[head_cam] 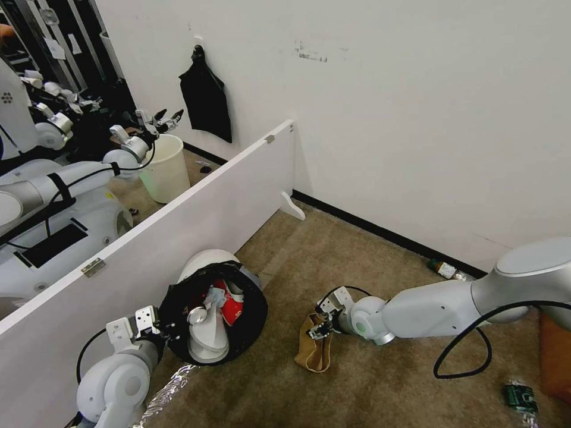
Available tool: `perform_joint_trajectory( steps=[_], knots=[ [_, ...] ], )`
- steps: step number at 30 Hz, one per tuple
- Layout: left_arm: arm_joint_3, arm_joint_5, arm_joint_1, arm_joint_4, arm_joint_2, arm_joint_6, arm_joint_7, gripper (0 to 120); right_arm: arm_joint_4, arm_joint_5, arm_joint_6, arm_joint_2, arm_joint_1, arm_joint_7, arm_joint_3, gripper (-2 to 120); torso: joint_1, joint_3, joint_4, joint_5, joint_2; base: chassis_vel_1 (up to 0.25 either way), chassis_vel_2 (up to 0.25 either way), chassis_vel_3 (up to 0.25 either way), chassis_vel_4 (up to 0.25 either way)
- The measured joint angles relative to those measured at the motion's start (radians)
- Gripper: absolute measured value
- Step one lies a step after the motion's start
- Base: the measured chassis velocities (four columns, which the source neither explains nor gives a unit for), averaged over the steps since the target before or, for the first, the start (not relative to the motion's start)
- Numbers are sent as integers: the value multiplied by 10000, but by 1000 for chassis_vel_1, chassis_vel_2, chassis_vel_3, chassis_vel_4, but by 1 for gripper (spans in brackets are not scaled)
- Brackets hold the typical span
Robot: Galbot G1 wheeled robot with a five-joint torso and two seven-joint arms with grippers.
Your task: Pick up the trash bin and place the garbage on the floor into it.
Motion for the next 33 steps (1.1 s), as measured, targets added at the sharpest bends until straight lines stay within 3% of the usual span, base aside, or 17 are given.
perform_joint_trajectory(
  steps=[5,7,10,15,18,33],
  knots=[
    [-6,2,0,1,-26,0,-3,0,-78,0,-51,-38,-2,-94,0,45,0,0,0,-1,0,0,0,0,0],
    [-9,24,15,4,-70,-4,-3,0,-163,0,-65,-88,-3,-149,2,34,0,0,-1,-1,0,0,0,0,0],
    [-9,37,20,10,-88,-5,-3,0,-220,-1,-69,-114,-4,-191,13,29,0,0,-1,-1,0,0,0,0,0],
    [-16,58,20,41,-122,-6,-3,0,-504,3,-91,-211,-7,-313,117,6,0,1,2,2,0,0,0,0,0],
    [-16,61,0,65,-122,-7,-3,0,-580,8,-97,-221,-7,-334,132,0,0,0,0,1,0,0,0,0,0],
    [66,50,-139,166,-118,-6,-26,0,-644,-50,-98,-176,-6,-365,144,0,0,0,1,1,0,0,0,0,0]
  ],
)
